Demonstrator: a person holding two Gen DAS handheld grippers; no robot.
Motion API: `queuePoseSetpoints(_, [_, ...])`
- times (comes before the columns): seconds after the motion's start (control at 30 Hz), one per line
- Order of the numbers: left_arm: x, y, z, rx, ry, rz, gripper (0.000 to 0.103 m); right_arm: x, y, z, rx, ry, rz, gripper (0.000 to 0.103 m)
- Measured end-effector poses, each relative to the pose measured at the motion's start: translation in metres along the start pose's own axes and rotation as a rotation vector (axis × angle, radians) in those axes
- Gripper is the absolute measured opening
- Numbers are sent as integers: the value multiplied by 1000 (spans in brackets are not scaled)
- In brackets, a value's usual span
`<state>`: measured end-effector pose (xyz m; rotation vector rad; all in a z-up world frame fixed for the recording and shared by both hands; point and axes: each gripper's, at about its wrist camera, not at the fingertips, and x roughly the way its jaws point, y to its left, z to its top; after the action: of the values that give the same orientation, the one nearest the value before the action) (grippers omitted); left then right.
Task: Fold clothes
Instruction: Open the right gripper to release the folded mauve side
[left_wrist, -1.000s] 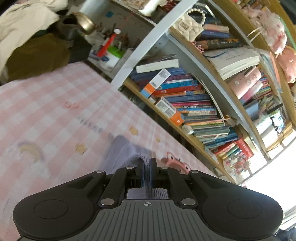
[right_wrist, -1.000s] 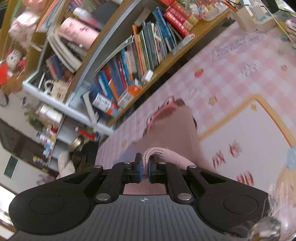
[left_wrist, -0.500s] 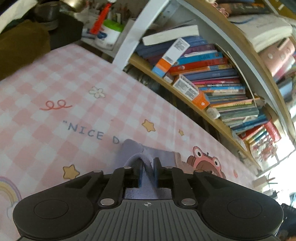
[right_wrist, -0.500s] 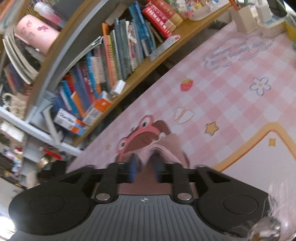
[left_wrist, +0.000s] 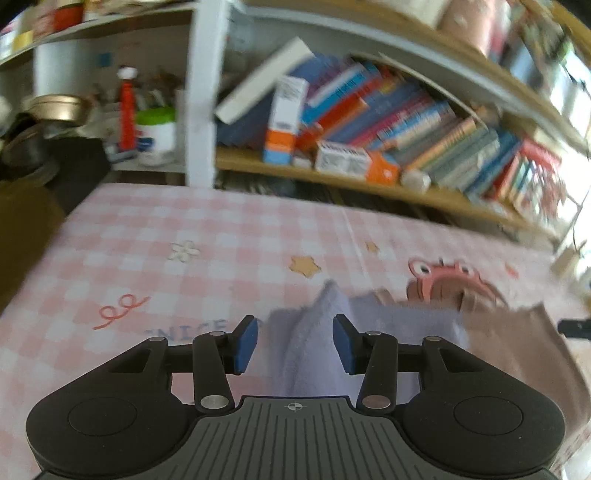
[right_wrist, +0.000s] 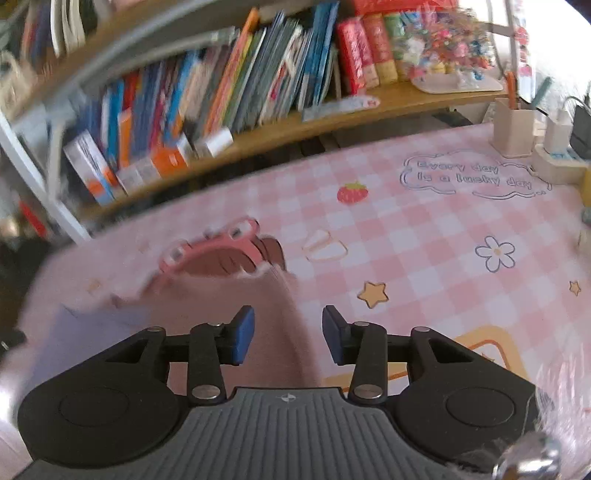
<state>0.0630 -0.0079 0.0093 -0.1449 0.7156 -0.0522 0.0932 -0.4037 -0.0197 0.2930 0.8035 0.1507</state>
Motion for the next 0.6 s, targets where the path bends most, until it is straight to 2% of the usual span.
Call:
queuePoseSetpoints(0.07, [12,-4,-2,21,30,3,45,10,0,-1,4,29,-8,38])
queuePoseSetpoints(0.1, [17,-5,-4,32,49,6,44,13,0,-2,6,40,-8,34])
queuePoseSetpoints(0.13, [22,-5,-6,44,67,6,43,16,0,-2,7,50,-3,19])
queuePoseSetpoints(0.17, [27,-5,-8,56,86,6,31,18,1,-2,7,55,-5,11])
queuePoseSetpoints(0.2, [30,-5,-9,66,100,6,14,17,1,-2,5,53,-17,8])
queuePoseSetpoints(0.23, [25,-2,-9,57,80,8,7,13,2,-1,3,42,-22,7])
queuePoseSetpoints(0.3, [12,7,-7,-7,25,-10,6,-1,1,0,14,-17,-4,6])
queuePoseSetpoints(0.37, [8,13,-6,-58,14,-5,6,-9,1,0,24,-53,-4,6])
queuePoseSetpoints(0.4, [14,13,-8,-50,34,2,6,-9,0,0,28,-55,-9,6])
queuePoseSetpoints(0.5, [33,13,-14,-27,92,23,7,11,-2,-2,35,6,-42,6])
queuePoseSetpoints(0.6, [34,15,-13,-45,87,24,11,23,-5,-5,41,37,-58,9])
